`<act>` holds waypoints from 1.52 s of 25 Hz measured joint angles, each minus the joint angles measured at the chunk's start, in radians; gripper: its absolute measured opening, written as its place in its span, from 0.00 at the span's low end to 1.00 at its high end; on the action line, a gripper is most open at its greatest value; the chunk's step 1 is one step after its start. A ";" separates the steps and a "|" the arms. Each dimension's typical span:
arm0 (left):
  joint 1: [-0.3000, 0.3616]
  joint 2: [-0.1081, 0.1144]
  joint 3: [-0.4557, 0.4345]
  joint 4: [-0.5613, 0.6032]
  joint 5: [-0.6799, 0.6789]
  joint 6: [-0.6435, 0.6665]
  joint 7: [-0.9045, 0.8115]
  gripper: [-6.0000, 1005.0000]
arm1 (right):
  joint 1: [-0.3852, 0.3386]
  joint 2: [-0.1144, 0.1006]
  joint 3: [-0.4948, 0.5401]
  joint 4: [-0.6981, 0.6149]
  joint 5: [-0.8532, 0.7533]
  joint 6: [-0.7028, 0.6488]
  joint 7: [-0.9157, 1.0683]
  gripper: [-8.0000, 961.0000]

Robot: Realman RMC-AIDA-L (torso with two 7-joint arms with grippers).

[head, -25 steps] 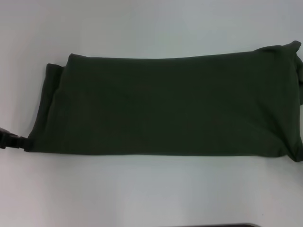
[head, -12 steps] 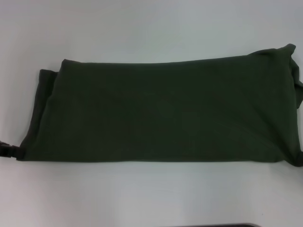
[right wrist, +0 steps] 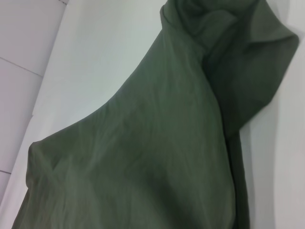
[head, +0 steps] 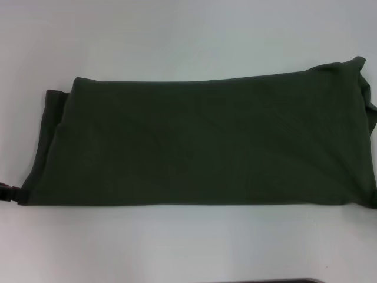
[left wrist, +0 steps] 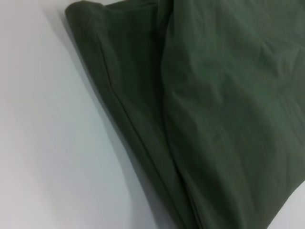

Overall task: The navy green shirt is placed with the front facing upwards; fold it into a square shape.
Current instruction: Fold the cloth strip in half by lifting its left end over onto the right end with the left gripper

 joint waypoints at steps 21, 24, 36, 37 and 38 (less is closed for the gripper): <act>0.007 0.012 0.001 0.009 0.000 0.011 0.006 0.03 | -0.012 -0.005 0.004 0.000 -0.002 -0.006 0.000 0.02; 0.007 0.012 0.004 0.014 0.000 0.023 0.011 0.03 | -0.008 -0.008 0.004 -0.003 -0.002 -0.006 0.000 0.02; 0.016 -0.002 0.009 0.050 0.001 0.044 0.009 0.14 | 0.006 -0.022 0.004 -0.005 0.001 -0.009 0.000 0.23; 0.016 -0.002 0.009 0.050 0.001 0.044 0.009 0.17 | 0.006 -0.022 0.004 -0.006 0.002 -0.010 0.000 0.26; 0.016 -0.002 0.009 0.051 0.002 0.044 0.008 0.19 | 0.006 -0.022 0.007 -0.008 0.004 -0.010 0.000 0.28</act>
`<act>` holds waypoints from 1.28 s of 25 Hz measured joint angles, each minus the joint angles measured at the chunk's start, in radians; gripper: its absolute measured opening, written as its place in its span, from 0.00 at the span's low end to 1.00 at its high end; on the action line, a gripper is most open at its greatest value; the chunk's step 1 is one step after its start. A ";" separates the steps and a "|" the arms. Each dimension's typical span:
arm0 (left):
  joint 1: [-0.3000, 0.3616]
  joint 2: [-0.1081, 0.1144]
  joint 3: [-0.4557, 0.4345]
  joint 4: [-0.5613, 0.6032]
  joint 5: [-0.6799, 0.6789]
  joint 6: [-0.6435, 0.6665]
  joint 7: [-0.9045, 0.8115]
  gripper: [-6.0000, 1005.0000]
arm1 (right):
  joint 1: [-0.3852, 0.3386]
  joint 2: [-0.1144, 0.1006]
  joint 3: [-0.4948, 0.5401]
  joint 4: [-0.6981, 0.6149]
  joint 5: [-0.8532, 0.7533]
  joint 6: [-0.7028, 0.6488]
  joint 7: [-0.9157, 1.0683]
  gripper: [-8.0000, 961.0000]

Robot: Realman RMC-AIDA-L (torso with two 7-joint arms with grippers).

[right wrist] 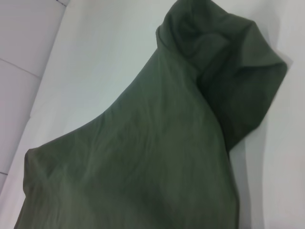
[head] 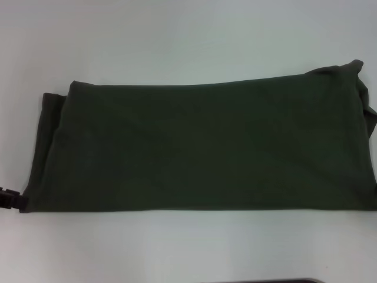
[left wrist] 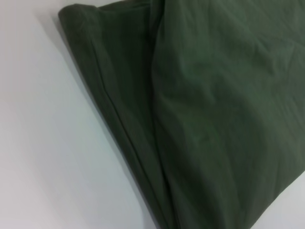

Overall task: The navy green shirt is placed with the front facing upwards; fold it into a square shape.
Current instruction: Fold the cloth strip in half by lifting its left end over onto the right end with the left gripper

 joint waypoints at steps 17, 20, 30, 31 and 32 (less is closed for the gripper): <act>-0.022 -0.015 -0.094 0.080 -0.021 -0.015 0.013 0.59 | 0.011 -0.026 0.124 -0.008 0.116 -0.082 -0.028 0.87; -0.044 -0.030 -0.113 0.087 -0.039 -0.024 0.020 0.59 | 0.016 -0.024 0.125 -0.008 0.175 -0.104 -0.054 0.87; -0.069 -0.088 -0.173 0.079 -0.255 -0.068 0.035 0.60 | 0.077 -0.021 0.126 -0.004 0.274 -0.113 -0.141 0.91; -0.066 -0.097 -0.188 0.079 -0.287 -0.071 0.042 0.61 | 0.086 -0.022 0.125 -0.004 0.275 -0.110 -0.153 0.91; -0.063 -0.108 -0.203 0.079 -0.322 -0.073 0.049 0.61 | 0.096 -0.023 0.124 -0.005 0.275 -0.106 -0.165 0.92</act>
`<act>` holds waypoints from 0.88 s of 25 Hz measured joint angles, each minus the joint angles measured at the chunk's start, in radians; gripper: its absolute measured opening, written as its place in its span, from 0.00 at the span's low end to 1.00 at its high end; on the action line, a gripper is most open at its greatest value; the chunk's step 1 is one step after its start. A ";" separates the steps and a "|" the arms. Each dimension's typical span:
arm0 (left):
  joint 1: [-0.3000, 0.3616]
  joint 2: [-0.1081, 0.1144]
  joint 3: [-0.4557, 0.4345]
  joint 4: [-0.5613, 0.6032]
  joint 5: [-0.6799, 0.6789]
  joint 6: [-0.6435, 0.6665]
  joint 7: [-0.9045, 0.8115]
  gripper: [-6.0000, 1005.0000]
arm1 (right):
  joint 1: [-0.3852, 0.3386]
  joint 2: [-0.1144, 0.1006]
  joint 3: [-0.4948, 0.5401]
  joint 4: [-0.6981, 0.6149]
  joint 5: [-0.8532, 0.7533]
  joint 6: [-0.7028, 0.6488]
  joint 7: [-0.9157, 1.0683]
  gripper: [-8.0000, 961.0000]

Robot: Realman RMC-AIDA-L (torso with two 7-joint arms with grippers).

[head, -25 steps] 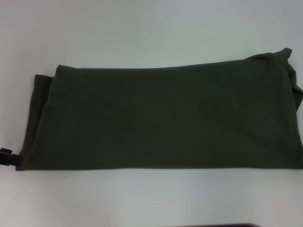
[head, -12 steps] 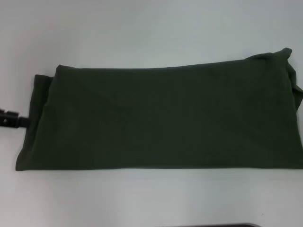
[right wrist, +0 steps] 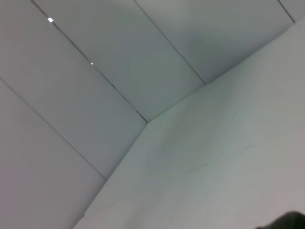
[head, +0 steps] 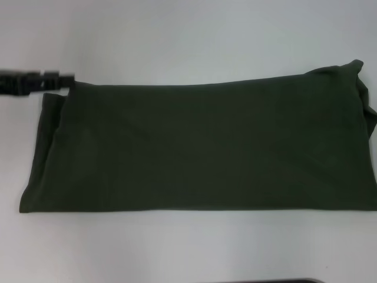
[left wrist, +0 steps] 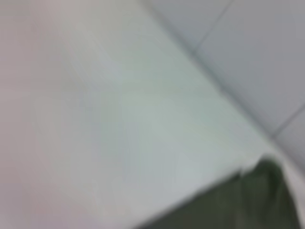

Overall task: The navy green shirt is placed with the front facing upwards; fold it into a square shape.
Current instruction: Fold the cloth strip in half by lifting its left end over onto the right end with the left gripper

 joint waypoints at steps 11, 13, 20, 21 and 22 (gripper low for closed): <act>0.025 -0.128 -0.079 -0.098 -0.279 -0.112 0.062 0.62 | 0.027 -0.002 0.007 -0.003 0.064 0.084 -0.138 0.97; 0.026 -0.147 -0.081 -0.112 -0.301 -0.147 0.102 0.62 | 0.033 -0.003 0.007 -0.002 0.080 0.091 -0.141 0.96; 0.038 -0.154 -0.082 -0.161 -0.455 -0.212 0.273 0.62 | 0.073 0.076 0.009 0.006 0.115 0.126 -0.245 0.96; 0.042 -0.153 -0.083 -0.164 -0.476 -0.210 0.302 0.62 | 0.079 0.093 0.009 0.003 0.123 0.137 -0.254 0.96; 0.047 -0.152 -0.083 -0.167 -0.493 -0.210 0.329 0.62 | 0.084 0.104 0.007 0.001 0.128 0.145 -0.258 0.96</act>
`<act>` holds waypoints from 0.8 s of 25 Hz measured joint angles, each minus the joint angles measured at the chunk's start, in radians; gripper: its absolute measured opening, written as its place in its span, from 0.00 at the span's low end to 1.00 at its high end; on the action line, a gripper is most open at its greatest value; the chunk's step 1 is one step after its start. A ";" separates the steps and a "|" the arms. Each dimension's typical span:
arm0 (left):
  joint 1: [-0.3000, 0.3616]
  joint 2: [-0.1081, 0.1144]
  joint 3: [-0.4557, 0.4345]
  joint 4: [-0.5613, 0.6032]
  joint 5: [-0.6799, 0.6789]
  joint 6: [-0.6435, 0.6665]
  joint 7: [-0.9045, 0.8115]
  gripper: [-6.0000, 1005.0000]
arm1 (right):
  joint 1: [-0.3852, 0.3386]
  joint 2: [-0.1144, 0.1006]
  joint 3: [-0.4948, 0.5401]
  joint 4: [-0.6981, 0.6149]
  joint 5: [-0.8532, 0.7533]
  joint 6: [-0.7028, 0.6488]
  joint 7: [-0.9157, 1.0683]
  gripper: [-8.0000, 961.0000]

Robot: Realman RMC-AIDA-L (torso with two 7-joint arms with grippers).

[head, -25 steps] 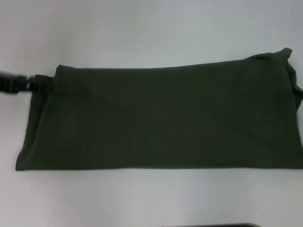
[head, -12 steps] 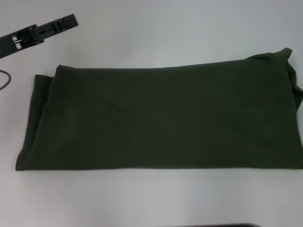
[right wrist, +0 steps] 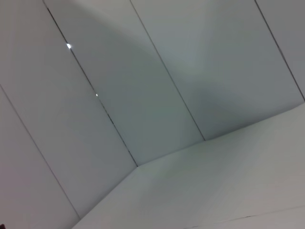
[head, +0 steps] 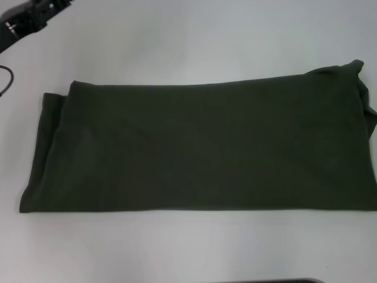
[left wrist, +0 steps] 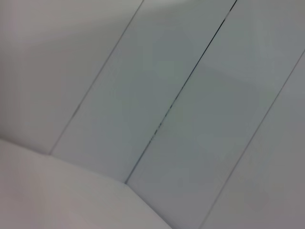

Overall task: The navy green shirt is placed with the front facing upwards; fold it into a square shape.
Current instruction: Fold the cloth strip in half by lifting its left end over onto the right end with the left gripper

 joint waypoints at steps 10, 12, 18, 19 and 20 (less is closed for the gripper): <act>0.047 -0.010 0.006 -0.074 -0.072 0.002 0.167 0.61 | 0.014 -0.076 -0.093 -0.037 -0.002 0.032 0.125 0.96; 0.048 -0.011 0.011 -0.098 -0.065 -0.002 0.181 0.61 | 0.017 -0.091 -0.111 -0.073 -0.003 0.068 0.168 0.96; 0.055 -0.011 0.041 -0.118 -0.051 0.014 0.205 0.61 | 0.023 -0.125 -0.139 -0.178 -0.027 0.203 0.377 0.95; 0.055 -0.012 0.045 -0.119 -0.051 0.019 0.205 0.61 | 0.023 -0.133 -0.146 -0.180 -0.039 0.212 0.416 0.95; 0.056 -0.012 0.051 -0.119 -0.051 0.029 0.205 0.61 | 0.024 -0.142 -0.156 -0.181 -0.054 0.212 0.454 0.95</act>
